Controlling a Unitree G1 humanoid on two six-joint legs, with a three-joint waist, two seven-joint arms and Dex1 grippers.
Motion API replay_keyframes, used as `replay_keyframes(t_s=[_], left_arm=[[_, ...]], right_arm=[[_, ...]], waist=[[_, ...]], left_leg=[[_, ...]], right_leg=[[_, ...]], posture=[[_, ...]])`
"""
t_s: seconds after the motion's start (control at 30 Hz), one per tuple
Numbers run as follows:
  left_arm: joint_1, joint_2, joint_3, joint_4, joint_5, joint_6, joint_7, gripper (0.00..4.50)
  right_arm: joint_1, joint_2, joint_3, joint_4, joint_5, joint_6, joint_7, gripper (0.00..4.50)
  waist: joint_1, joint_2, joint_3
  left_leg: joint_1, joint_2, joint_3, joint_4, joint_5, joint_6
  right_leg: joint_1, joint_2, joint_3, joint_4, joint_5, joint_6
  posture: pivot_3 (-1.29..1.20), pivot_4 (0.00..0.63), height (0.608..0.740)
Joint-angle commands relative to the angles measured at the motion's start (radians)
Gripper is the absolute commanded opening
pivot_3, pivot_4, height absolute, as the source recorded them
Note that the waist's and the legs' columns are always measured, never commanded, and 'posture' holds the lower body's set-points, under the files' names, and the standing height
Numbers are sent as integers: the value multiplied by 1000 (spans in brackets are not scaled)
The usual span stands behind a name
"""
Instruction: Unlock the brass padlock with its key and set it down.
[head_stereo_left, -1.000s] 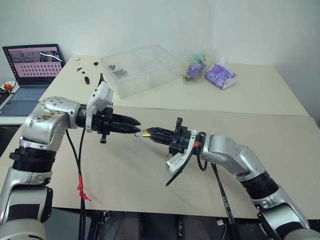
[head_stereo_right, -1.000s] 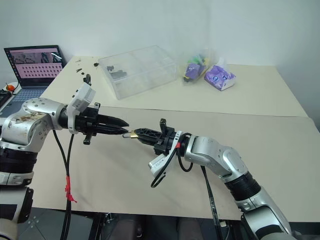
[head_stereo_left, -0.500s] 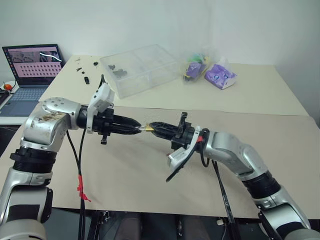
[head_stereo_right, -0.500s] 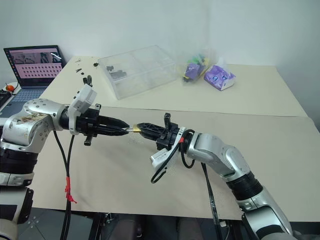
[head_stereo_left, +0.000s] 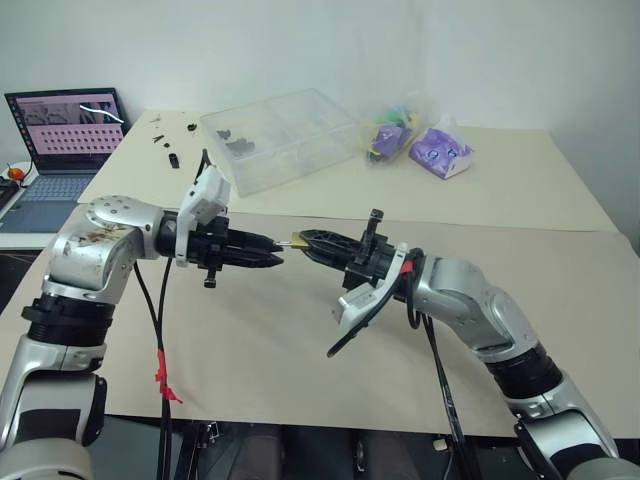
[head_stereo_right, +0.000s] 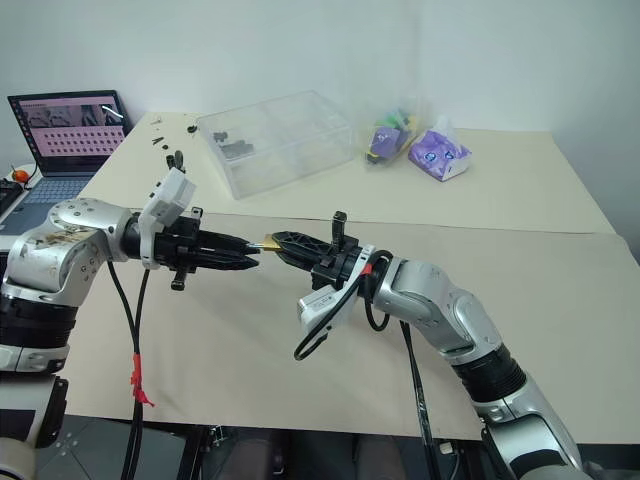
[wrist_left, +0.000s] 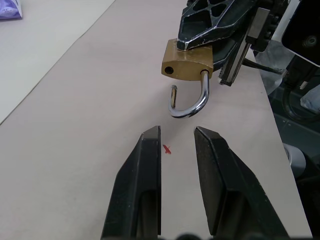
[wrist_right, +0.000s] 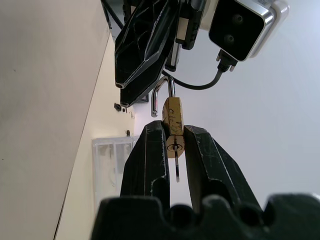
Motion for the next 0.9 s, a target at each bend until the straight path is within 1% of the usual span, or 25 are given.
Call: replay_keyframes(t_s=[0.03,0.23,0.37,0.53,0.67,0.73,0.9], left_arm=[[-10,5,15,-23,5,-10,8,1111],[-14,13,11,-8,9,-12,-1,1111],[-24,30,7,48,49,-59,-18,1111],[-79,-7,17,140,100,-131,27,1111],[-96,-41,28,131,89,-130,50,1111],[-85,-52,22,94,79,-115,49,1111],[-67,-56,19,58,66,-93,46,1111]], right_arm=[[-5,8,-35,-51,36,14,0,78],[-8,0,-36,-47,54,13,4,78],[2,-17,-37,-45,67,6,13,78],[17,-27,-32,-29,64,-5,12,78],[21,-28,-22,-18,55,-17,15,78],[16,-21,-18,-17,54,-16,17,78],[3,-8,-18,-22,54,-7,21,78]], waist=[[0,0,0],[0,0,0],[0,0,0],[3,0,0],[4,0,0],[3,-1,0],[-1,-1,1]], left_leg=[[0,0,0,0,0,0],[0,0,0,0,0,0],[0,0,0,0,0,0],[0,0,0,0,0,0],[0,-1,0,0,0,0],[-1,-1,0,0,0,0],[0,0,0,0,0,0]], right_leg=[[0,0,0,0,0,0],[0,0,0,0,0,0],[0,0,0,0,0,0],[0,0,0,0,0,0],[0,-1,0,0,0,0],[0,0,0,0,0,0],[0,0,0,0,0,0]], posture=[[0,150,740],[0,150,740],[0,150,740],[0,150,740],[0,150,740],[0,150,740],[0,150,740]])
